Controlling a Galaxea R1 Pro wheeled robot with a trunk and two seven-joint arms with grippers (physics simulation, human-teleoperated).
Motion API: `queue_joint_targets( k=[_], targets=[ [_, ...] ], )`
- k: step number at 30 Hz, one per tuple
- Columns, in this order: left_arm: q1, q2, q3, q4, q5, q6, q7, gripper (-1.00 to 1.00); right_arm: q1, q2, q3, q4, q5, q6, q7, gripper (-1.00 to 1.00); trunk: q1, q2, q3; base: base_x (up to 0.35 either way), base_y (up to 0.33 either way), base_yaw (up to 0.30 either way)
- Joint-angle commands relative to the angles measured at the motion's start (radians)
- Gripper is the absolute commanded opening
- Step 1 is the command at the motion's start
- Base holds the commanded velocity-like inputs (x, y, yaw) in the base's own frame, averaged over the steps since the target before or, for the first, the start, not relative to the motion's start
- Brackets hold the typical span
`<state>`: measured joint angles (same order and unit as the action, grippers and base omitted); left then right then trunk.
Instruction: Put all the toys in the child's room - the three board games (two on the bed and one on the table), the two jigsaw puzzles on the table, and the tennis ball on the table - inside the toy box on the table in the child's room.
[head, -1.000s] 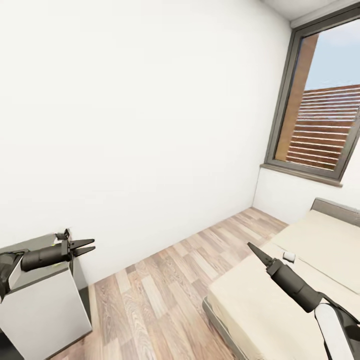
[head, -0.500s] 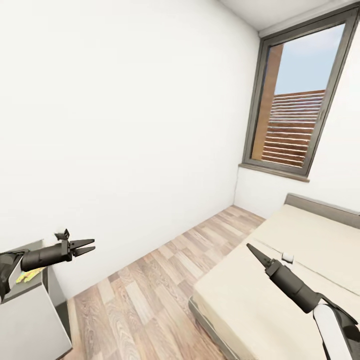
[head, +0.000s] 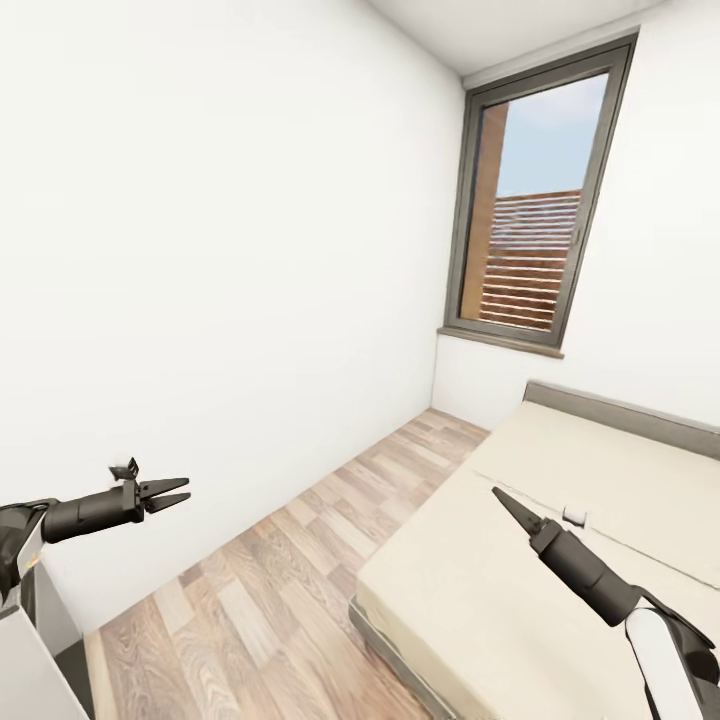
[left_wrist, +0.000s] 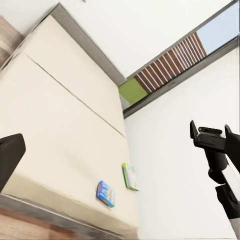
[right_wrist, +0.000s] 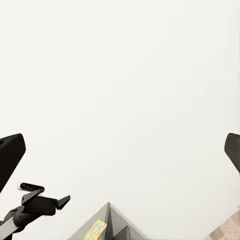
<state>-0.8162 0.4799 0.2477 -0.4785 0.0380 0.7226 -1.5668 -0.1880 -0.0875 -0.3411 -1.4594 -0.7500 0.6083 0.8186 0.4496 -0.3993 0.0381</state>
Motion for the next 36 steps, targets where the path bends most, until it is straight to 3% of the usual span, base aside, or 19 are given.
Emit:
queue_joint_targets(
  k=[1, 11, 20, 36],
  targets=[
    [0.0, 0.0, 0.001, 0.0, -0.001, 0.011, -0.004, 1.0, -0.001, 0.0, -0.001, 0.001, -0.006, 0.007, 0.001, 1.0, 0.0, -0.001, 0.0, 0.0, 0.0, -0.257],
    [0.0, 0.0, 0.0, 0.0, 0.0, 0.011, -0.004, 1.0, -0.001, 0.0, -0.001, 0.007, -0.008, -0.02, 0.001, 1.0, 0.0, -0.001, 0.008, 0.0, 0.0, -0.248],
    [0.0, 0.0, 0.0, 0.0, 0.0, 0.011, -0.004, 1.0, -0.001, -0.002, 0.001, 0.01, -0.01, -0.038, 0.0, 1.0, 0.0, -0.001, 0.009, 0.0, 0.0, -0.048],
    [0.0, 0.0, 0.001, 0.0, 0.0, 0.011, -0.004, 1.0, -0.001, -0.003, 0.0, 0.023, -0.012, -0.035, -0.001, 1.0, 0.0, -0.001, -0.005, 0.0, 0.0, -0.146]
  ],
)
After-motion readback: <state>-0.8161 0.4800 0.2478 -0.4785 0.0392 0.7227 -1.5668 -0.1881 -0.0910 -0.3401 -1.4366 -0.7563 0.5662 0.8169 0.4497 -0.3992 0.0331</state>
